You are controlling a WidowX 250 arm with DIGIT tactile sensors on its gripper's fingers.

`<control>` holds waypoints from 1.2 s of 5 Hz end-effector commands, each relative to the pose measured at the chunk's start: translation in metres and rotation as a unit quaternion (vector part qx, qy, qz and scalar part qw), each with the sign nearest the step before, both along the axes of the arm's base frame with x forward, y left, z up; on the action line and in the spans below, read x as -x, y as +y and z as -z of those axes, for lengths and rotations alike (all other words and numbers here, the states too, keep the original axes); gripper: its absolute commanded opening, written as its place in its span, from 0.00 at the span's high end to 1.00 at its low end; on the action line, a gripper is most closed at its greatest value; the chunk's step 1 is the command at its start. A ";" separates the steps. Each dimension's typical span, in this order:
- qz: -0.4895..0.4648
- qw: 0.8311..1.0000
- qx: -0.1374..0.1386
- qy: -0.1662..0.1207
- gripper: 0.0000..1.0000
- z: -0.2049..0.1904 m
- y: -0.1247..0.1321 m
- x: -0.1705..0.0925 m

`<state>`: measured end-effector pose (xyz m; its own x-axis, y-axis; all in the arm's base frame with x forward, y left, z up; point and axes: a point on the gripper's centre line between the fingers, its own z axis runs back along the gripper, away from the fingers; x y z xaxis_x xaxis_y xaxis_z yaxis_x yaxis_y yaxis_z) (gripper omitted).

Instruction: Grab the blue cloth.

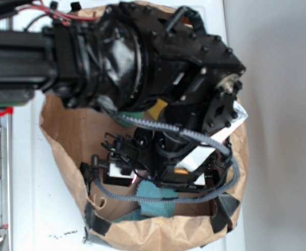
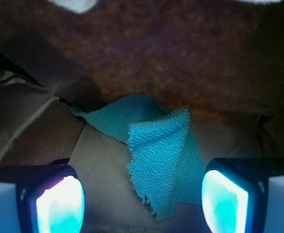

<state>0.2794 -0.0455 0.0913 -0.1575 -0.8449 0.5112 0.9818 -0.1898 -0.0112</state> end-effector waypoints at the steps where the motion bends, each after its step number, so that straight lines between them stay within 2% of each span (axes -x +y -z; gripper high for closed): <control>1: 0.007 0.999 -0.002 -0.032 0.00 -0.018 0.001 -0.003; 2: 0.019 0.999 -0.007 -0.049 0.00 -0.010 -0.002 0.001; 3: 0.038 0.998 -0.038 -0.043 0.00 0.011 -0.009 -0.015; 4: 0.054 0.997 -0.048 -0.036 0.00 0.019 -0.018 -0.032; 5: 0.074 0.996 -0.044 -0.027 0.00 0.025 -0.029 -0.045; 6: 0.100 0.994 -0.042 -0.012 0.00 0.031 -0.042 -0.027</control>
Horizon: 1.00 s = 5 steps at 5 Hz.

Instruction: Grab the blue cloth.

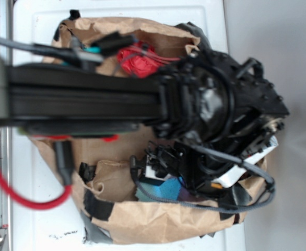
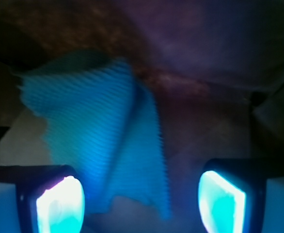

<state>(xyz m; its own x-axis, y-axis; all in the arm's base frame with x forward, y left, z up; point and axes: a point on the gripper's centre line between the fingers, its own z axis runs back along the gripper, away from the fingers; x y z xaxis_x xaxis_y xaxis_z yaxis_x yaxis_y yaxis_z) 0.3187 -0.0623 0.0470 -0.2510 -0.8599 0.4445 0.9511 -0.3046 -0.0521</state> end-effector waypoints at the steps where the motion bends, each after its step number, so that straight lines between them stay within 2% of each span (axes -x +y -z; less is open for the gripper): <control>1: 0.039 0.999 0.005 -0.021 0.00 -0.015 -0.024 0.016; 3: 0.037 0.999 -0.002 -0.009 0.00 -0.012 -0.019 0.017; 5: 0.076 0.997 -0.022 0.023 0.00 0.003 -0.043 0.029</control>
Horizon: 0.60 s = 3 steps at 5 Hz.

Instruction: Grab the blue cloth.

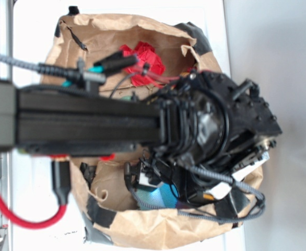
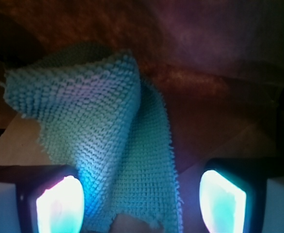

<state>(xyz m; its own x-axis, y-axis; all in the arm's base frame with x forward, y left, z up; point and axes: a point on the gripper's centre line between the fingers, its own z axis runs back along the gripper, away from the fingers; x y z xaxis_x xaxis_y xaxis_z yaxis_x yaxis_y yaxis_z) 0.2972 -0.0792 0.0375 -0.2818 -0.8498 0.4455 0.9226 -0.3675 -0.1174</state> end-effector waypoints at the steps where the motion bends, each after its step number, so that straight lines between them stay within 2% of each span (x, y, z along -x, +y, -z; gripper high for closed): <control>1: 0.044 0.999 -0.020 -0.007 0.00 -0.005 -0.029 0.001; 2: 0.043 0.999 -0.025 -0.015 0.08 -0.002 -0.032 0.018; 3: 0.039 0.999 -0.029 -0.021 1.00 -0.002 -0.031 0.019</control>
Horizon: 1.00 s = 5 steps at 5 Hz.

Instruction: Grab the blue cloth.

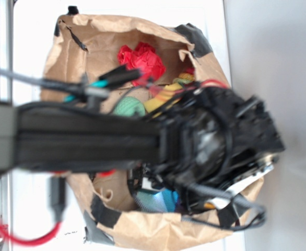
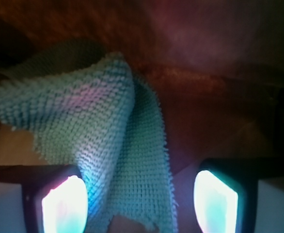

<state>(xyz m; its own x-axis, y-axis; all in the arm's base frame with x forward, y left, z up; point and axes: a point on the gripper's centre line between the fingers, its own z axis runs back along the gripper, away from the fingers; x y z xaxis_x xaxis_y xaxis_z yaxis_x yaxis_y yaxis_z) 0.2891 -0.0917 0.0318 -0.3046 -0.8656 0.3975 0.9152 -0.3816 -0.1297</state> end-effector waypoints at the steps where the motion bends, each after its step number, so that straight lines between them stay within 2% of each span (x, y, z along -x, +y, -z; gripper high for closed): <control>1: 0.027 0.999 -0.005 -0.023 1.00 -0.011 -0.017 0.008; 3: 0.028 0.999 -0.007 -0.030 1.00 -0.017 -0.016 -0.004; 5: 0.027 0.999 -0.003 -0.040 1.00 -0.021 -0.017 0.007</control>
<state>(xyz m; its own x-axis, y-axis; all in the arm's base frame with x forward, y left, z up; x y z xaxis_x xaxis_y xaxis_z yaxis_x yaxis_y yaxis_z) 0.2863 -0.0964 0.0334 -0.3260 -0.8656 0.3801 0.9125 -0.3932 -0.1128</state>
